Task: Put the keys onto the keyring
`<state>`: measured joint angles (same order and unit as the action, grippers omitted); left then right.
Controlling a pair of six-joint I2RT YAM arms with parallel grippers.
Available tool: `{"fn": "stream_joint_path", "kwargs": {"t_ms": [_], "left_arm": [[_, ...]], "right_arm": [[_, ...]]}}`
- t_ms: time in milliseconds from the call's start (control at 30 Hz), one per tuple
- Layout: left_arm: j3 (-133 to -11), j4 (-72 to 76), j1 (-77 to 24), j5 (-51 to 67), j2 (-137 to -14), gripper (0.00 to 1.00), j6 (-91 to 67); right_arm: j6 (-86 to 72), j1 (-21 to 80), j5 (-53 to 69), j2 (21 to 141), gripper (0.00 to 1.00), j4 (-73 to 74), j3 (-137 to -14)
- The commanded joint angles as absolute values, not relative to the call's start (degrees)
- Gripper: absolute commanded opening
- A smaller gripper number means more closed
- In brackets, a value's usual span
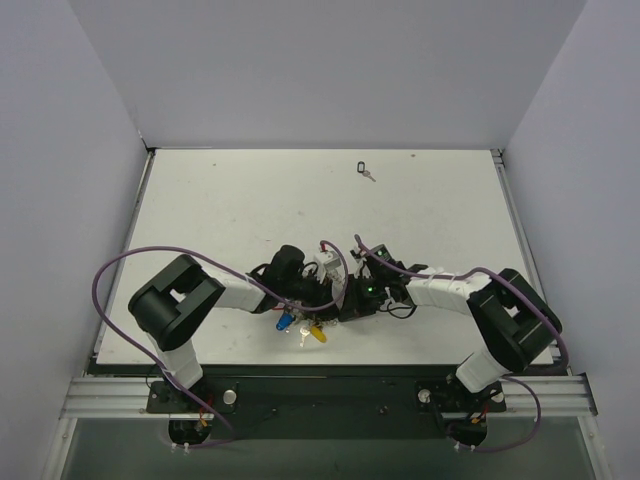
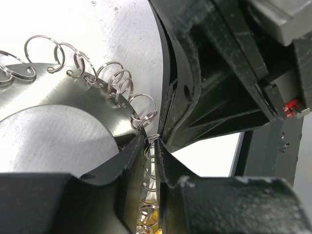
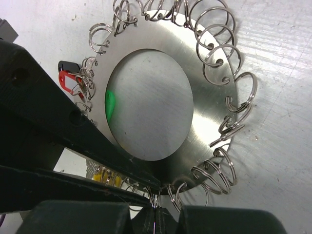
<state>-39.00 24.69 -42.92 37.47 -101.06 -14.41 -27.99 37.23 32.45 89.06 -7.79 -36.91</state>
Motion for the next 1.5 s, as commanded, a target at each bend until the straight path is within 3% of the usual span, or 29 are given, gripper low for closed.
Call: {"fn": "stream_joint_path", "kwargs": {"t_ms": [0,167,367,700,1300,1467], "left_arm": [[-37.44,23.99,-42.72,36.82,-99.94,0.26,-14.85],[-34.28,31.53,-38.77,39.19,-95.47,0.28,-20.37],[-31.03,38.84,-34.11,44.82,-91.15,0.44,-25.83],[-30.76,46.05,-33.84,53.26,-94.04,0.44,-29.53],[-30.41,51.32,-32.43,54.4,-92.99,0.43,-33.39],[-28.04,61.32,-30.42,55.1,-93.34,0.44,-39.98]], "right_arm": [[-27.6,37.44,32.17,89.91,0.0,-9.67,-38.58],[-24.8,37.35,32.43,88.6,0.0,-8.53,-38.5],[-21.1,37.09,35.06,87.19,0.0,-8.26,-37.97],[-19.51,36.48,37.62,84.2,0.0,-11.86,-36.48],[-22.06,34.28,38.06,74.1,0.0,-22.92,-31.73],[-23.73,33.4,37.09,69.79,0.0,-26.89,-30.06]]}}
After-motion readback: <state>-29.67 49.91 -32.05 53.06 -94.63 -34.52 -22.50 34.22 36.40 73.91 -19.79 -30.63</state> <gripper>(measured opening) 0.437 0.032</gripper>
